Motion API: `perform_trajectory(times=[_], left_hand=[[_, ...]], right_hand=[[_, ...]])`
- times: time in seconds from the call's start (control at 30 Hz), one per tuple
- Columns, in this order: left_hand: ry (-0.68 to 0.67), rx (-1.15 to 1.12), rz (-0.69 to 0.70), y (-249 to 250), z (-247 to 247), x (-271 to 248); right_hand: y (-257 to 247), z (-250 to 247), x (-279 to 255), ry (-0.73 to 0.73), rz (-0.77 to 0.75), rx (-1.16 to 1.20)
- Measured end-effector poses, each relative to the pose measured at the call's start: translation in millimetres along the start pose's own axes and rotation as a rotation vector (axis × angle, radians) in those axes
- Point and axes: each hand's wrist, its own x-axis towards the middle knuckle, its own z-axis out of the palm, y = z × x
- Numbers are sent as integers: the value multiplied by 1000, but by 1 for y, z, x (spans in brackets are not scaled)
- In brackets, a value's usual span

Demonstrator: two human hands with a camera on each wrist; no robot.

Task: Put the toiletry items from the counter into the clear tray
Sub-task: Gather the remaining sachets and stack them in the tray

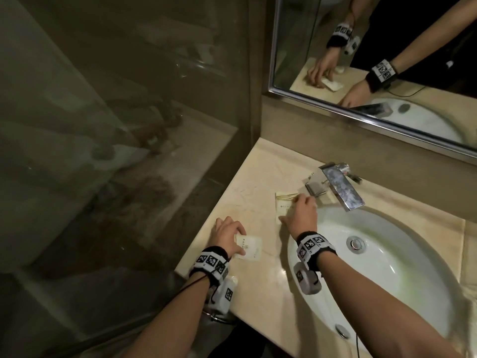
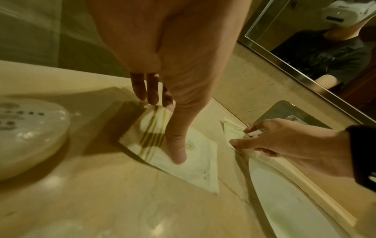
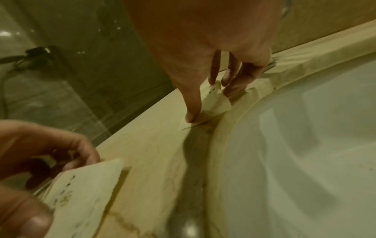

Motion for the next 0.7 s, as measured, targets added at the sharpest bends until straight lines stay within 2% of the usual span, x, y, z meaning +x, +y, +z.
perform_trajectory(times=[0.1,0.2,0.33,0.47,0.57,0.7], left_hand=[[6,15,-62,1,1,-2],[44,-30,-105,3,1,-3],[74,-189,-149,18,-6,-6],[96,-379,-145,46,-15,-10],[77,-514,-77,79,-20,-18],[37,-594,62,131,-17,-30]], right_hand=[[5,-4,-1,-48,87,130],[13,-6,-6,-32,73,171],[21,-20,-20,5,-22,323],[27,-51,-31,64,-192,457],[39,-85,-44,160,-255,540],[71,-137,-65,282,-207,606]])
